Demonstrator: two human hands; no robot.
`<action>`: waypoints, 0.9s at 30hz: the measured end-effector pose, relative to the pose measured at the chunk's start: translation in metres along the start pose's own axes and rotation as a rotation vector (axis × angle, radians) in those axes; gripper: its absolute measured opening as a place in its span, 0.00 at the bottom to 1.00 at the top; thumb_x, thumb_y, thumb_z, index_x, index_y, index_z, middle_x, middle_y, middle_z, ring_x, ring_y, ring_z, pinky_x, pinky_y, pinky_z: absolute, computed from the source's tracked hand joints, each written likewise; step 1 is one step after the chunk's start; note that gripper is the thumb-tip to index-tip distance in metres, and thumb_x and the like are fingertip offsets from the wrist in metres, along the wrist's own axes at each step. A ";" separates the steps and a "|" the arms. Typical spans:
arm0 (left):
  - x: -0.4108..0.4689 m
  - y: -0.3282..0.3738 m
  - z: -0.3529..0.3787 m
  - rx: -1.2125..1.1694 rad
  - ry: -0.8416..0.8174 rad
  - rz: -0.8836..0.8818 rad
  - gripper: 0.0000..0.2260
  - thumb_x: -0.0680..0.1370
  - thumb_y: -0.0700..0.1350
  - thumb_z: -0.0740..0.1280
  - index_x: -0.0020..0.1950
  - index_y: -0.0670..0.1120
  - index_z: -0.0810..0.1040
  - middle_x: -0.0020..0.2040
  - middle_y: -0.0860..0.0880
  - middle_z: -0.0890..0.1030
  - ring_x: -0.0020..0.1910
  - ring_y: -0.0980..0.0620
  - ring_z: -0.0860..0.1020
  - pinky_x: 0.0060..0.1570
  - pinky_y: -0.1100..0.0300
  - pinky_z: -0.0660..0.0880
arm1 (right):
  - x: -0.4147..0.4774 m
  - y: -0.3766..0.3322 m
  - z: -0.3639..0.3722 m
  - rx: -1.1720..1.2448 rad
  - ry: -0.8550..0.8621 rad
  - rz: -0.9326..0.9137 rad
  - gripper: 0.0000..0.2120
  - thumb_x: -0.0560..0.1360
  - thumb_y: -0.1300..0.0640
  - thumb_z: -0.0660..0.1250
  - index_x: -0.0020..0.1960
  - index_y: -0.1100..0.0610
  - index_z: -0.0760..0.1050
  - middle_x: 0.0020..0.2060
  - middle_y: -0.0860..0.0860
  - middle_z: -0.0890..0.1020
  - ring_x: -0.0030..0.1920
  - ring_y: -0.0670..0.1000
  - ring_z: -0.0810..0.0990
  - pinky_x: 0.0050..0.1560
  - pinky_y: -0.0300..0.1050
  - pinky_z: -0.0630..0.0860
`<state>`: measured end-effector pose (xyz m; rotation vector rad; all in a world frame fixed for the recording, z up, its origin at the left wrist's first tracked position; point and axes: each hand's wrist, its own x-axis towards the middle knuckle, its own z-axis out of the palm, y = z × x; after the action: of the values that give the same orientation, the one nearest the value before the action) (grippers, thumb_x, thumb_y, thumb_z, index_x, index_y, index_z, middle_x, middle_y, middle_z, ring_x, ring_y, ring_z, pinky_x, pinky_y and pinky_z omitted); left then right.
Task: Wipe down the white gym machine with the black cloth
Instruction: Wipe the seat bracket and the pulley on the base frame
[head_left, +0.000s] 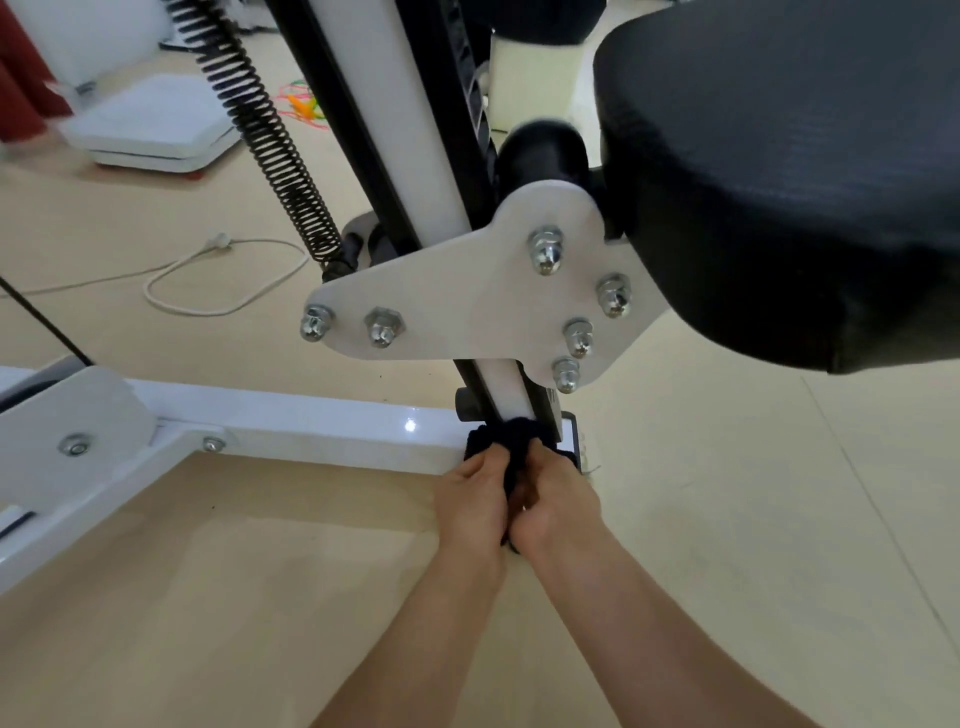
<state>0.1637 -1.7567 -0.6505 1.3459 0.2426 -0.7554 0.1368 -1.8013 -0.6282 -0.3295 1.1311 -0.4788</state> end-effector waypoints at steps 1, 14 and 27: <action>-0.009 0.006 0.002 -0.028 -0.014 0.019 0.08 0.78 0.41 0.68 0.43 0.41 0.85 0.42 0.42 0.85 0.40 0.46 0.82 0.43 0.56 0.79 | -0.007 -0.001 0.002 0.019 -0.020 -0.002 0.05 0.79 0.63 0.66 0.52 0.63 0.79 0.44 0.57 0.85 0.34 0.51 0.83 0.33 0.41 0.78; -0.034 0.061 -0.013 0.411 0.016 0.701 0.06 0.79 0.38 0.65 0.48 0.41 0.82 0.50 0.47 0.80 0.48 0.51 0.80 0.50 0.59 0.75 | -0.051 -0.011 0.025 -0.016 -0.394 -0.125 0.14 0.79 0.69 0.60 0.56 0.56 0.80 0.41 0.50 0.86 0.35 0.44 0.84 0.36 0.38 0.78; 0.026 -0.018 -0.007 1.392 -0.243 0.582 0.12 0.79 0.42 0.61 0.62 0.44 0.76 0.64 0.46 0.71 0.58 0.48 0.74 0.57 0.54 0.73 | 0.027 -0.015 -0.033 -0.319 -0.058 0.047 0.14 0.73 0.74 0.56 0.49 0.61 0.76 0.38 0.57 0.77 0.37 0.53 0.75 0.38 0.45 0.74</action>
<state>0.1735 -1.7603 -0.6813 2.4094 -1.0267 -0.5341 0.1131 -1.8287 -0.6554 -0.5892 1.1560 -0.2438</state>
